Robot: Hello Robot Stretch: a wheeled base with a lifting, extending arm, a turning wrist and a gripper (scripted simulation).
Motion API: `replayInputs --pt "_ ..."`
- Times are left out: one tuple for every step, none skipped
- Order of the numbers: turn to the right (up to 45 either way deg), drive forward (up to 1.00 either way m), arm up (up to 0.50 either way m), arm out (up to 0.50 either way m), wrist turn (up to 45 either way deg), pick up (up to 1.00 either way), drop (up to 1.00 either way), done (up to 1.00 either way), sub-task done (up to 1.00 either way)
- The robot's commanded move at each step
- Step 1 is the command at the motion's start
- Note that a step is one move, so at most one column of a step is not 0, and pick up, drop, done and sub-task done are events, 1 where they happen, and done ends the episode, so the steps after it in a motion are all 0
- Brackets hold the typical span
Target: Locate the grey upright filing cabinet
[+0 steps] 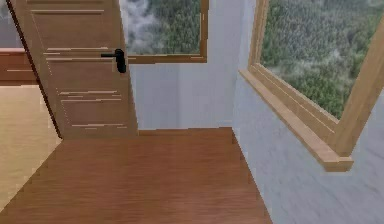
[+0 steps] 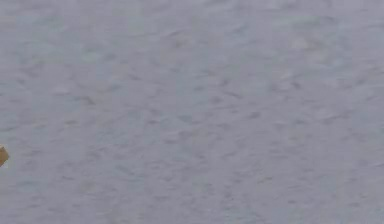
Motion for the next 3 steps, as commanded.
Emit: replayInputs --pt "0.0 0.75 0.00 0.00 0.0 0.00 0.00 0.00 0.00" --pt "-45.0 0.00 0.00 0.00 0.0 0.00 0.00 0.00 0.00" --pt "-18.0 0.00 0.00 0.00 0.0 0.00 0.00 0.00 0.00"
